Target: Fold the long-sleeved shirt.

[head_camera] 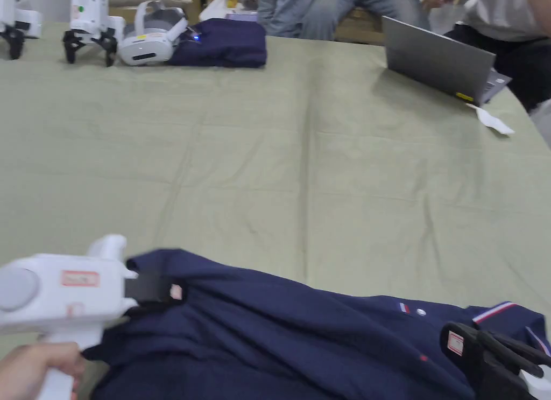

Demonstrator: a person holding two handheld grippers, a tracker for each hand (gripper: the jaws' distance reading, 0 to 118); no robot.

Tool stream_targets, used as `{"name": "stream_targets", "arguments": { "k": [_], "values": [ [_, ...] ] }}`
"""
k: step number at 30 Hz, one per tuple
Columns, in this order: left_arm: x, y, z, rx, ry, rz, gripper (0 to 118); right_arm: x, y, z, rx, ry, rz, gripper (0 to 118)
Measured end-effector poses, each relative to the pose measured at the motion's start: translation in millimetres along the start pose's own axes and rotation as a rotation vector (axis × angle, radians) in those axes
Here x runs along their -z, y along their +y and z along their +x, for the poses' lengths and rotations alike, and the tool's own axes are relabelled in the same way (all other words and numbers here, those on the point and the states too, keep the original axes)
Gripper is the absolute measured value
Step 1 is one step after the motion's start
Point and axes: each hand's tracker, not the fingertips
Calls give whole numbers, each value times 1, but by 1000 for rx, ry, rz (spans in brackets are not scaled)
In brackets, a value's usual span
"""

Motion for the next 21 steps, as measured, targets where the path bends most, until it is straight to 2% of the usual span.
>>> {"name": "stream_targets", "arguments": {
  "k": [1,2,4,6,7,10,11,12,15,17,21],
  "values": [
    [-7,14,-3,-81,-33,37,4,-5,1,4,7,-7,11,0],
    [-12,25,0,-80,-25,50,4,-10,3,9,18,-18,24,1],
    [-23,43,6,54,123,75,4,-20,4,18,39,-54,49,0],
    [-34,62,-6,33,140,51,4,-28,4,27,62,-65,66,1],
    [-39,65,-13,-36,127,12,4,-31,4,30,73,-71,75,0],
    [-60,77,-36,-69,264,-11,4,-37,1,39,101,-92,90,0],
    [-72,85,-47,-13,369,23,4,-37,0,42,109,-97,91,1],
    [-81,89,-57,-63,392,12,4,-37,-1,44,116,-98,90,0],
    [-101,94,-57,-101,512,-39,4,-33,-3,49,131,-94,84,1],
    [-110,93,-39,-126,511,-92,4,-29,-4,49,137,-79,82,1],
    [-110,84,43,31,377,-160,4,-23,-6,47,142,-27,84,1]
  ]
}}
